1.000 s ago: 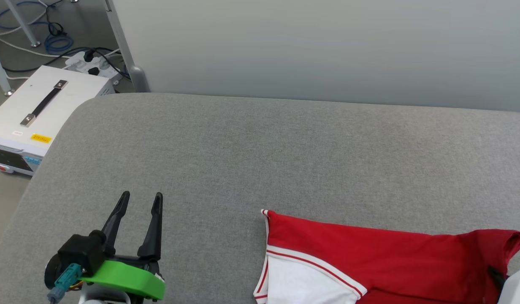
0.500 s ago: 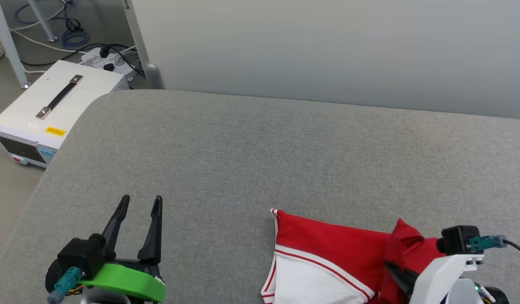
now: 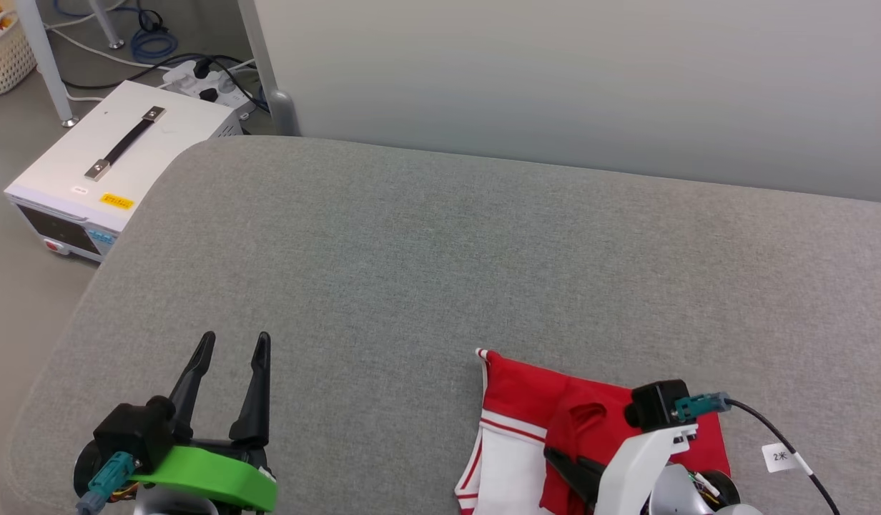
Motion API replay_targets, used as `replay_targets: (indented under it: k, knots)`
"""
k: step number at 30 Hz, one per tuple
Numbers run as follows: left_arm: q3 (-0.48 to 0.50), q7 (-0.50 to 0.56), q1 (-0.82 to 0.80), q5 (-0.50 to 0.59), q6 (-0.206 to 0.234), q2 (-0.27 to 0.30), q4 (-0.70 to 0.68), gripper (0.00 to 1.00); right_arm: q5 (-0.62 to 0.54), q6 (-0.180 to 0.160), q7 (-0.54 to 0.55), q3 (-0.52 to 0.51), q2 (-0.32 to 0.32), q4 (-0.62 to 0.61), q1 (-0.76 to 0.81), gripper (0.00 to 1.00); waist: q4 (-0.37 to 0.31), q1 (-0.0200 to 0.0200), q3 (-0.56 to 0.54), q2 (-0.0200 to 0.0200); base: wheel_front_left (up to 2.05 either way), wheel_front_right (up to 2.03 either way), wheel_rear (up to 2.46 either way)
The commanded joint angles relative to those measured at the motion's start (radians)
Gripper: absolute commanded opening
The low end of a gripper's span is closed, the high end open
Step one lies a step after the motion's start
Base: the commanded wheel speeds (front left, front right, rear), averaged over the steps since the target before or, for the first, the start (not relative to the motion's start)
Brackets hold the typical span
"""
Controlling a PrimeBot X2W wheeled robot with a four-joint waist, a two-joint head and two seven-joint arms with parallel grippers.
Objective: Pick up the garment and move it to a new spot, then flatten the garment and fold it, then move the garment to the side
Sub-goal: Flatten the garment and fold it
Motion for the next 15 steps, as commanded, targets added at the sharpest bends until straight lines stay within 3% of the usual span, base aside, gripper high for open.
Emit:
replay_targets:
  k: [1, 5, 6, 7, 15]
  knots:
    - [-0.003, -0.006, -0.01, -0.007, -0.003, 0.004, 0.002, 1.0, 0.004, -0.001, -0.017, 0.012, -0.002, 0.024, -0.026, 0.0, 0.008, 0.0, 0.006, 0.0, 0.0, 0.0, 0.0]
    - [-0.008, -0.006, -0.016, -0.008, -0.003, 0.003, 0.004, 1.0, -0.003, -0.001, -0.063, 0.04, -0.002, 0.097, -0.06, 0.0, 0.018, 0.0, 0.014, 0.0, 0.0, 0.0, 0.0]
    - [-0.01, -0.006, -0.017, -0.008, -0.003, 0.002, 0.004, 1.0, -0.011, -0.001, -0.074, 0.044, -0.002, 0.112, -0.068, 0.44, 0.021, 0.0, 0.016, 0.0, 0.0, 0.0, 0.0]
    - [-0.012, -0.006, -0.019, -0.009, -0.003, 0.002, 0.005, 1.0, -0.012, -0.001, -0.083, 0.052, -0.002, 0.129, -0.074, 1.0, 0.023, 0.0, 0.017, 0.0, 0.0, 0.0, 0.0]
    - [-0.01, -0.006, -0.015, -0.009, -0.003, -0.002, 0.012, 1.0, 0.072, -0.001, -0.134, 0.186, -0.002, 0.142, -0.093, 1.0, 0.022, 0.0, 0.01, 0.0, 0.0, 0.0, 0.0]
